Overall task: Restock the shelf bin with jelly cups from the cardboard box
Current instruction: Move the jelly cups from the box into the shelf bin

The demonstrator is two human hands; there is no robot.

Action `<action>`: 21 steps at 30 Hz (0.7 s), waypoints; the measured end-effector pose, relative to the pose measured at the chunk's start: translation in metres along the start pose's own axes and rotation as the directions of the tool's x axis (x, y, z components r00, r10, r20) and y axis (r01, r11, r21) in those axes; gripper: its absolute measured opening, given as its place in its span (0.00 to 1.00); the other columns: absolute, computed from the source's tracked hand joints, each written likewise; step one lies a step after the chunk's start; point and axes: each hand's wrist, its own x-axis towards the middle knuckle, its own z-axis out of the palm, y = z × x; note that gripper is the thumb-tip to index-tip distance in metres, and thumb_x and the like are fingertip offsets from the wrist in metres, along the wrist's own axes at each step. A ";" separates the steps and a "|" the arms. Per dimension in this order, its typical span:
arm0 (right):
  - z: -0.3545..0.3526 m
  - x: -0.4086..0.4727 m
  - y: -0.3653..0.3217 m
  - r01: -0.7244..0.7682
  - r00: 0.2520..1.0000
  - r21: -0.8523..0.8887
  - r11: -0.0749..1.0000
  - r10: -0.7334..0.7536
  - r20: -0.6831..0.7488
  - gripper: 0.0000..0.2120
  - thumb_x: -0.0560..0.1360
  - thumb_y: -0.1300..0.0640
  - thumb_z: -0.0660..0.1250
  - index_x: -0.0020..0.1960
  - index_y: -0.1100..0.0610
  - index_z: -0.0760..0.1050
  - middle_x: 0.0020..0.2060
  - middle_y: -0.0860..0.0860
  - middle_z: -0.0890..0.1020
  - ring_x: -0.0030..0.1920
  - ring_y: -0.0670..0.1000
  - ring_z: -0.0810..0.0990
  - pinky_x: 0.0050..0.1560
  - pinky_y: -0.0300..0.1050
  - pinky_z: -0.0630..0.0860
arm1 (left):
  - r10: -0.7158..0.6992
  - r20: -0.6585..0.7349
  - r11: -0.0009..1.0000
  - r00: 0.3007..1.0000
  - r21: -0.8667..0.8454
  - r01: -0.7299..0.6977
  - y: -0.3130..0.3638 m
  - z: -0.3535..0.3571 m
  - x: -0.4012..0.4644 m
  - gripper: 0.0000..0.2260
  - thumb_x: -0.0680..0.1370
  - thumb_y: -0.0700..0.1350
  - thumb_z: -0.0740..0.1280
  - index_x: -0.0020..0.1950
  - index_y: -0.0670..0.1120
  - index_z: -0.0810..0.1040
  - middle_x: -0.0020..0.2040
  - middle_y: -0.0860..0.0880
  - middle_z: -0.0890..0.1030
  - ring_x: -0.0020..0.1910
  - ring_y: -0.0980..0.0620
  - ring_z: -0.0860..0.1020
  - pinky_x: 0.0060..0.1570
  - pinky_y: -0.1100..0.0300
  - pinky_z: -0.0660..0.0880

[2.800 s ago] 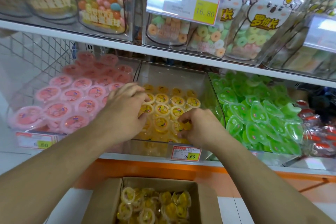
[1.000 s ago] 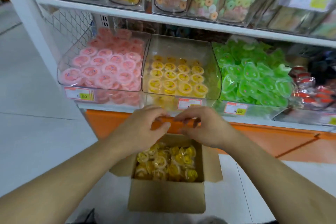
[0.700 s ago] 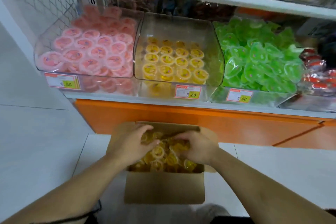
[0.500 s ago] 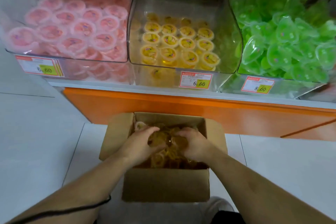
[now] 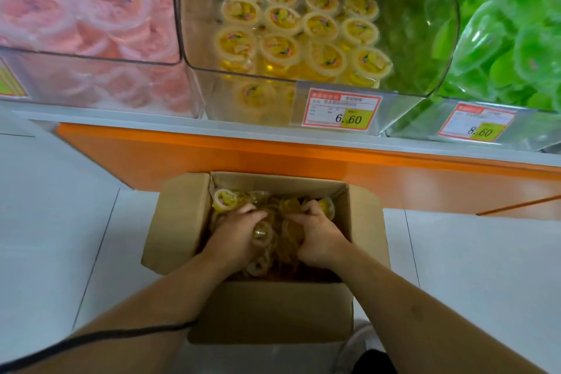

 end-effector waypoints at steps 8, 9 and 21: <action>0.005 0.005 0.001 -0.043 0.998 0.152 0.987 0.049 -0.038 0.30 0.71 0.54 0.78 0.66 0.37 0.69 0.72 0.47 0.64 0.71 0.54 0.68 0.72 0.54 0.74 | -0.037 -0.016 0.993 0.999 -0.112 0.035 0.009 -0.013 -0.011 0.25 0.77 0.53 0.74 0.73 0.56 0.74 0.69 0.56 0.70 0.66 0.53 0.73 0.68 0.58 0.72; 0.005 0.004 0.001 -0.029 0.998 0.150 0.988 0.038 -0.054 0.26 0.71 0.54 0.78 0.62 0.39 0.70 0.68 0.47 0.67 0.68 0.53 0.70 0.70 0.52 0.75 | -0.042 -0.012 0.992 0.999 -0.116 0.041 0.012 -0.015 -0.012 0.24 0.76 0.53 0.74 0.72 0.56 0.74 0.69 0.55 0.71 0.66 0.54 0.73 0.68 0.58 0.72; -0.022 -0.031 -0.005 0.099 0.976 0.148 0.984 -0.067 -0.209 0.12 0.70 0.52 0.79 0.46 0.43 0.76 0.54 0.40 0.76 0.55 0.46 0.75 0.56 0.40 0.76 | -0.006 -0.028 0.989 1.000 -0.148 0.002 0.045 -0.057 -0.041 0.22 0.75 0.53 0.76 0.67 0.61 0.75 0.58 0.62 0.80 0.57 0.62 0.78 0.58 0.61 0.78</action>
